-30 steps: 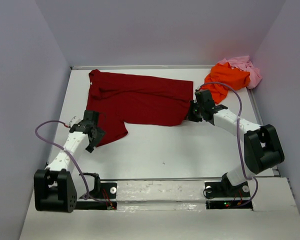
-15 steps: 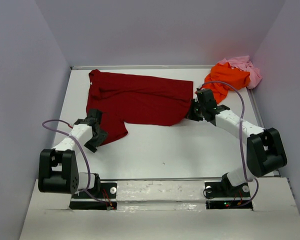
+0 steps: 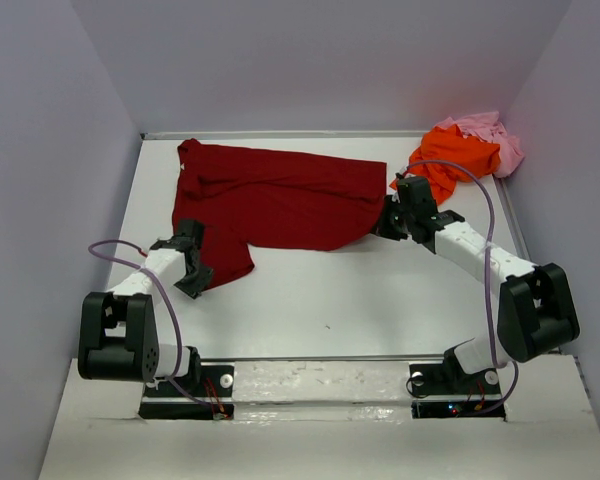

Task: Fold and stack the t-shirts
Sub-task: Grap the side of the flattened tshirt closest away from the robot with both arms

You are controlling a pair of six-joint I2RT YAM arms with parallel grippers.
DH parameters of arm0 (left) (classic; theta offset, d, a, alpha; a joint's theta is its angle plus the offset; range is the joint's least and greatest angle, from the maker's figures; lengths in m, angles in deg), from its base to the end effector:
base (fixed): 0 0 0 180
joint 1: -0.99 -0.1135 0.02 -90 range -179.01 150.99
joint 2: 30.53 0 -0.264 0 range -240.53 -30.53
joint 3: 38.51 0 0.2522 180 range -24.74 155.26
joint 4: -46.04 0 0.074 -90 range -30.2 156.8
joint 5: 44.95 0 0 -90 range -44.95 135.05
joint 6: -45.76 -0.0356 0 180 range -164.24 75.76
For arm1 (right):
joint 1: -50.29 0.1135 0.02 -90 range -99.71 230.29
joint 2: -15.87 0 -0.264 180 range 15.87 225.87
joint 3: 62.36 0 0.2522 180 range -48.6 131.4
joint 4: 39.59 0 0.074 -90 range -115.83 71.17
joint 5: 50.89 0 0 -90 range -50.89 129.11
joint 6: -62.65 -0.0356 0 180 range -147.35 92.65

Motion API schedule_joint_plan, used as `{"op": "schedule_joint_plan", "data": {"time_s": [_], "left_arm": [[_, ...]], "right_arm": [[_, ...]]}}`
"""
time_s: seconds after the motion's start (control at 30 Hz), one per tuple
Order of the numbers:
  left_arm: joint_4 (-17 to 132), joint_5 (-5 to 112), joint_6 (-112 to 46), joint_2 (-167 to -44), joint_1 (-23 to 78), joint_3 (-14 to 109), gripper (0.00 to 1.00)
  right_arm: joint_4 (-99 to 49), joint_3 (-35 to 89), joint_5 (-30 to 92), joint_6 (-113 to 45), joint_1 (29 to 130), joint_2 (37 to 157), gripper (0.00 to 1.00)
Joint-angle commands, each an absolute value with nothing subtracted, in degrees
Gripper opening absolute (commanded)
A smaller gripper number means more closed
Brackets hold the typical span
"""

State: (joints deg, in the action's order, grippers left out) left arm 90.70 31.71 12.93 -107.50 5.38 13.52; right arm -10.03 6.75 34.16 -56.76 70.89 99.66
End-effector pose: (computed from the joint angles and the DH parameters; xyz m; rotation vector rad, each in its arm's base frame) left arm 0.2270 -0.0092 0.1625 -1.2596 2.4098 0.0228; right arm 0.2927 0.1133 0.2357 0.1408 2.3976 0.5224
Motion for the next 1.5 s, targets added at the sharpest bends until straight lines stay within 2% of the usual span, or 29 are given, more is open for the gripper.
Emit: {"op": "schedule_joint_plan", "data": {"time_s": [0.0,0.03,0.17,0.3,0.53,1.2,1.33,1.43,1.47], "left_arm": [[90.03,32.65,12.89,-107.26,4.95,11.82,0.37],[90.04,33.01,12.72,-107.08,4.95,11.73,0.33],[90.21,33.19,12.19,-105.76,4.86,11.90,0.33],[93.10,32.23,12.36,-103.14,4.86,14.10,0.50],[97.68,27.13,14.65,-98.64,4.86,15.95,0.57],[92.68,23.17,13.77,-108.57,1.52,15.25,0.56],[91.27,23.87,13.25,-109.54,1.52,15.07,0.51],[90.39,24.22,12.98,-110.33,-0.06,14.72,0.46],[89.69,24.39,12.63,-110.50,-0.15,14.54,0.41]], "right_arm": [[-11.76,7.21,34.71,-57.06,70.86,98.05,0.00],[-11.76,7.12,34.62,-57.15,70.86,98.31,0.00],[-11.85,7.12,34.19,-57.32,70.86,98.84,0.00],[-11.94,7.12,34.01,-57.41,70.86,99.28,0.00],[-12.47,7.12,33.31,-57.85,70.86,99.81,0.00],[-12.82,5.27,33.83,-56.79,70.86,98.22,0.00],[-12.73,5.45,33.57,-56.71,70.86,98.14,0.00],[-12.64,5.62,33.66,-56.71,70.86,97.96,0.00],[-12.64,5.62,33.74,-56.71,70.86,97.79,0.00]]}}
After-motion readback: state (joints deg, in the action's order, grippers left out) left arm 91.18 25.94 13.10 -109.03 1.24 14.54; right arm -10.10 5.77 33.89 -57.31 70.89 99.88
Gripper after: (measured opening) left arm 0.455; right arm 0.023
